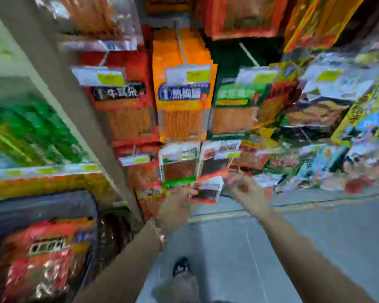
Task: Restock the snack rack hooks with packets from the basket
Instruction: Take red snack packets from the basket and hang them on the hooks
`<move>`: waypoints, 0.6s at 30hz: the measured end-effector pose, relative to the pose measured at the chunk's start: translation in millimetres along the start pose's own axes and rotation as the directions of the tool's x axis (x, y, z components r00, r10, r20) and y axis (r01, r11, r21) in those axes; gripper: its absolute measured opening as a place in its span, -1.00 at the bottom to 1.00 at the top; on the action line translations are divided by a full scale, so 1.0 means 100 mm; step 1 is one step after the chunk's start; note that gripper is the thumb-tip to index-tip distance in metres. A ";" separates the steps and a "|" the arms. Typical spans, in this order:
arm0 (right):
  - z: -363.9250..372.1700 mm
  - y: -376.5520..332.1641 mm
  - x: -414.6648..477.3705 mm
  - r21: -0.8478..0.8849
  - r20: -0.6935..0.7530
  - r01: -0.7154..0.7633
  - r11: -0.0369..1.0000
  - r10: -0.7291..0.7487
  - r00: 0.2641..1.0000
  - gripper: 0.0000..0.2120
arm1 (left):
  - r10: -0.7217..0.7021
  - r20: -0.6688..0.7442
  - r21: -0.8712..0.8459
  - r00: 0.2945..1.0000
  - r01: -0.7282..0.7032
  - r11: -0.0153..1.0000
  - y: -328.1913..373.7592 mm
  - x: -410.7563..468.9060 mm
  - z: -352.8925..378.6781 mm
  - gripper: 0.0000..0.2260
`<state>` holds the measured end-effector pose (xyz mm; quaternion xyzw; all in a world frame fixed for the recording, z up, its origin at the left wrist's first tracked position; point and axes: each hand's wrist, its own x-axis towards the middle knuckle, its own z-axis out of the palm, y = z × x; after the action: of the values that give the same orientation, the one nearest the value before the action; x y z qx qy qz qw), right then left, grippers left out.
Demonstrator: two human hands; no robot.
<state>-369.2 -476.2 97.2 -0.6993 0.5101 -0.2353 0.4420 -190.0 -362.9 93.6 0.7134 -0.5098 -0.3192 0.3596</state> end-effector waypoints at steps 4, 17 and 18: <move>0.53 0.78 -0.89 -0.063 0.222 -0.376 0.924 0.380 0.898 -0.83 | -0.520 0.216 0.055 0.826 0.521 0.852 -0.87 -1.29 0.50 -0.71; 1.49 1.31 -2.56 -0.606 0.601 -0.169 0.777 0.586 0.543 -0.73 | -0.901 -0.003 -0.275 0.434 0.866 0.418 -1.85 -3.67 0.48 -0.84; 1.59 1.22 -2.49 -0.621 0.604 -0.148 0.770 0.590 0.536 -0.75 | -0.902 -0.010 -0.285 0.431 0.864 0.416 -1.93 -3.74 0.42 -0.86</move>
<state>-398.3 -197.4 -56.7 -0.6882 0.4526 0.3315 0.4600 -231.5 29.6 -57.3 0.8491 0.0163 -0.4599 0.2592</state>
